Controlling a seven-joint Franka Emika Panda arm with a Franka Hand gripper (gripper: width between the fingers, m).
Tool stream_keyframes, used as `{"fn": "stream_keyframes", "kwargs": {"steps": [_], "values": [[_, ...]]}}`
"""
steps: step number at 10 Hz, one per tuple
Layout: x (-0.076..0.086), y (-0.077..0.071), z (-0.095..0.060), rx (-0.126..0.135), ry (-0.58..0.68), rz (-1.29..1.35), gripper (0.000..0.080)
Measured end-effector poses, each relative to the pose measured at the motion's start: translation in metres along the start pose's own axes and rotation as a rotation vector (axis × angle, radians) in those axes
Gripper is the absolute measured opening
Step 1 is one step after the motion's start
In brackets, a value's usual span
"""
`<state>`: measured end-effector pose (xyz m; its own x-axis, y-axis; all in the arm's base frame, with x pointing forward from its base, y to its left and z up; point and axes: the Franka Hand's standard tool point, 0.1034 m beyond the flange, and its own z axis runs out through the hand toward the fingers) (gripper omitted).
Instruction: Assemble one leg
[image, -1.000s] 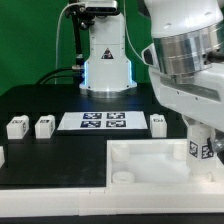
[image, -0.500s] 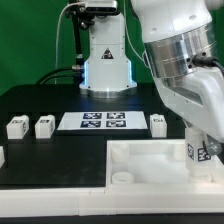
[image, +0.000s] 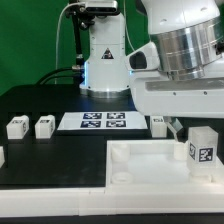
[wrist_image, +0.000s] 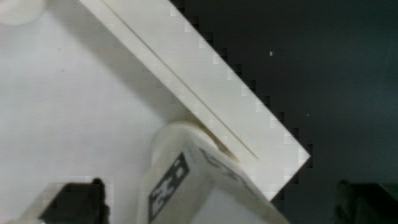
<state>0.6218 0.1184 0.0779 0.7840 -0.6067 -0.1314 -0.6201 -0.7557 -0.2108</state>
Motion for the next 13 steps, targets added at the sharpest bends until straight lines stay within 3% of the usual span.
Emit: {"fn": "stream_keyframes", "kwargs": {"steps": [1, 5, 6, 7, 8, 9, 10, 13], "values": [[0.0011, 0.0012, 0.0000, -0.003, 0.002, -0.104, 0.0648], [0.0043, 0.0042, 0.0016, -0.081, 0.019, -0.715, 0.0649], [0.0038, 0.0041, 0.0020, -0.080, 0.018, -0.714, 0.0649], [0.0039, 0.0045, 0.0021, -0.080, 0.018, -0.709, 0.0561], [0.0034, 0.0042, 0.0023, -0.077, 0.021, -0.606, 0.0413], [0.0029, 0.0038, 0.0025, -0.073, 0.024, -0.508, 0.0413], [0.0025, 0.0039, 0.0027, -0.070, 0.027, -0.389, 0.0294], [0.0036, 0.0033, 0.0036, -0.038, 0.031, 0.089, 0.0294]]}}
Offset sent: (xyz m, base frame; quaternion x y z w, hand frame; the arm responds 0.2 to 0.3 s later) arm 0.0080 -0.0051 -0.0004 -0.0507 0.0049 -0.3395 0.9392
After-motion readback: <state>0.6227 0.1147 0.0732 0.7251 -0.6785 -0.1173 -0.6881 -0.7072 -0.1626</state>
